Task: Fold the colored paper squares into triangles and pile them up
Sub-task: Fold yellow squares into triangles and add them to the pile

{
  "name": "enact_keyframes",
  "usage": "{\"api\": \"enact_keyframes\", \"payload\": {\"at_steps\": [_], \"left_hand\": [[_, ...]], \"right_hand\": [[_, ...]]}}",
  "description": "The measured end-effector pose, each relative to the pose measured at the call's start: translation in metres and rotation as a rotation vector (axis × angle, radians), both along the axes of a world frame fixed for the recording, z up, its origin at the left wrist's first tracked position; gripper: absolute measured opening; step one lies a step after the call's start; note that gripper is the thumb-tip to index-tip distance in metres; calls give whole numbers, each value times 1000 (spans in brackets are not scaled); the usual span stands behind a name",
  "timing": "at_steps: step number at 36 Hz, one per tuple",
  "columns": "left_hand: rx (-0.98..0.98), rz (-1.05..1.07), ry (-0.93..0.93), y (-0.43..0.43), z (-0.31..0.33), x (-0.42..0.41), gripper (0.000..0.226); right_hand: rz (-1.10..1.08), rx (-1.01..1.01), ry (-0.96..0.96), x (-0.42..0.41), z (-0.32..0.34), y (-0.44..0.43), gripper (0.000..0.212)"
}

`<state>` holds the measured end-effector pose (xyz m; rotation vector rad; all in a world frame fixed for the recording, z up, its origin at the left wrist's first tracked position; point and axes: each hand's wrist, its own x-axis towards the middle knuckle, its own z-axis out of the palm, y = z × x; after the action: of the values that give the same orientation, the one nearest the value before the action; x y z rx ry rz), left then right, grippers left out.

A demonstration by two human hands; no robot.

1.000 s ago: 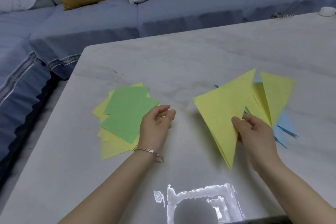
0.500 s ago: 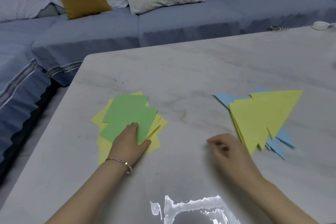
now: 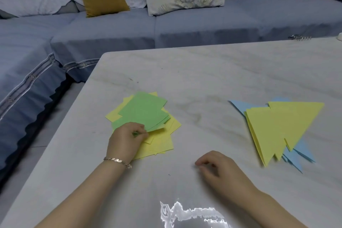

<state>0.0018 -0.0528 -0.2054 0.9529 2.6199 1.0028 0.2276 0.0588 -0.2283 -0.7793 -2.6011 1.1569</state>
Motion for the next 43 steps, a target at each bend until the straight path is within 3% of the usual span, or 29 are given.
{"api": "enact_keyframes", "payload": {"at_steps": [2,5,10,13,18,24,26,30,33,36,39,43], "left_hand": [[-45,-1,109,-4,3,1,35],[-87,-3,201,-8,8,5,33],[-33,-32,-30,-13,15,5,15],[4,-40,-89,-18,19,-1,19],[97,53,-80,-18,28,-10,9],[277,54,174,-18,40,-4,12],[264,-3,359,-17,42,-2,7],[202,-89,701,-15,40,4,24],[299,-211,574,-10,45,21,21],[428,-360,473,-5,50,43,8],[515,-539,362,2,46,61,15],[536,-610,271,8,24,72,11]], "right_hand": [[0,2,0,1,0,0,24],[-1,5,4,1,-1,1,21],[11,-12,9,1,1,0,22],[10,-18,18,2,1,0,30],[5,-27,27,2,2,1,27],[2,-31,39,2,1,2,29],[1,-26,49,3,0,3,32],[-9,-20,75,4,0,6,30],[-79,1,170,4,3,7,29],[-187,-10,316,8,10,10,57],[-190,98,412,13,16,16,76],[-195,159,459,23,15,28,35]]}}
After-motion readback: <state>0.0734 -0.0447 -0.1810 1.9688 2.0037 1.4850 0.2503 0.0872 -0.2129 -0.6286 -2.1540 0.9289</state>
